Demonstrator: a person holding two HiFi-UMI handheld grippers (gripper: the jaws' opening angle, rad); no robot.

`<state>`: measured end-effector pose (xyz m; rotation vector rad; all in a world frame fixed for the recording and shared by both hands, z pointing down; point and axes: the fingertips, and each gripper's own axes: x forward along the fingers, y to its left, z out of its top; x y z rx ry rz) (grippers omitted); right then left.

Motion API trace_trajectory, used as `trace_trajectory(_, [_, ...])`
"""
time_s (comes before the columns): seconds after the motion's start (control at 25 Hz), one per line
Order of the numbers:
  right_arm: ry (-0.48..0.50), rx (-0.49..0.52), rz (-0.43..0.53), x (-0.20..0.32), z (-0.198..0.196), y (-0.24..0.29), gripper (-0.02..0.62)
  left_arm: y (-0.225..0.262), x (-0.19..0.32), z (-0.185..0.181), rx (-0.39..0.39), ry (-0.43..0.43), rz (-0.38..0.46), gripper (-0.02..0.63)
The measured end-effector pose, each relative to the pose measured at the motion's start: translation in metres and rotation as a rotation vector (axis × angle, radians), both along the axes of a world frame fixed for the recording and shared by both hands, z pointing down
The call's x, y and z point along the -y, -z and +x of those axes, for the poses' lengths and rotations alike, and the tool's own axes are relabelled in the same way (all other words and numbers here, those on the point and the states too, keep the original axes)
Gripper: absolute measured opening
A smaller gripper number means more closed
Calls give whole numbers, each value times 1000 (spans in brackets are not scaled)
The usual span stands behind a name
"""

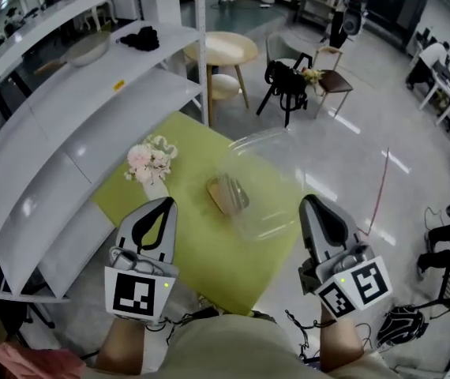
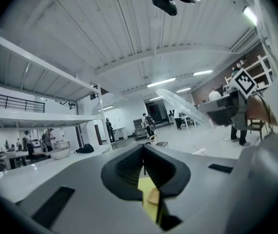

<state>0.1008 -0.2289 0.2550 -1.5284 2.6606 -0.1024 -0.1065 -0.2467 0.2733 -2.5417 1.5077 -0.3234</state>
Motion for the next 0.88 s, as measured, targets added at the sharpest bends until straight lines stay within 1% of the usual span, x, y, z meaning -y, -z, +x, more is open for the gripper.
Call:
trace_trajectory(0.08, [-8, -49, 23, -12, 2, 3, 18, -3, -8, 5, 9, -6, 0, 6])
trace_trajectory(0.24, [-38, -101, 19, -22, 9, -10, 18, -13, -24, 6, -21, -18, -44, 6])
trace_trajectory(0.36, [-53, -101, -28, -24, 15, -31, 18, -22, -33, 7, -4, -20, -57, 6])
trace_trajectory(0.52, [-51, -87, -79, -29, 16, -50, 18, -36, -42, 8, 13, -27, -92, 6])
trace_trajectory(0.64, [-50, -103, -90, -27, 16, -55, 18, -40, -44, 6, 21, -23, -103, 6])
trace_trajectory(0.88, [-48, -136, -84, -17, 16, -54, 18, -36, -40, 6, 7, -21, -96, 6])
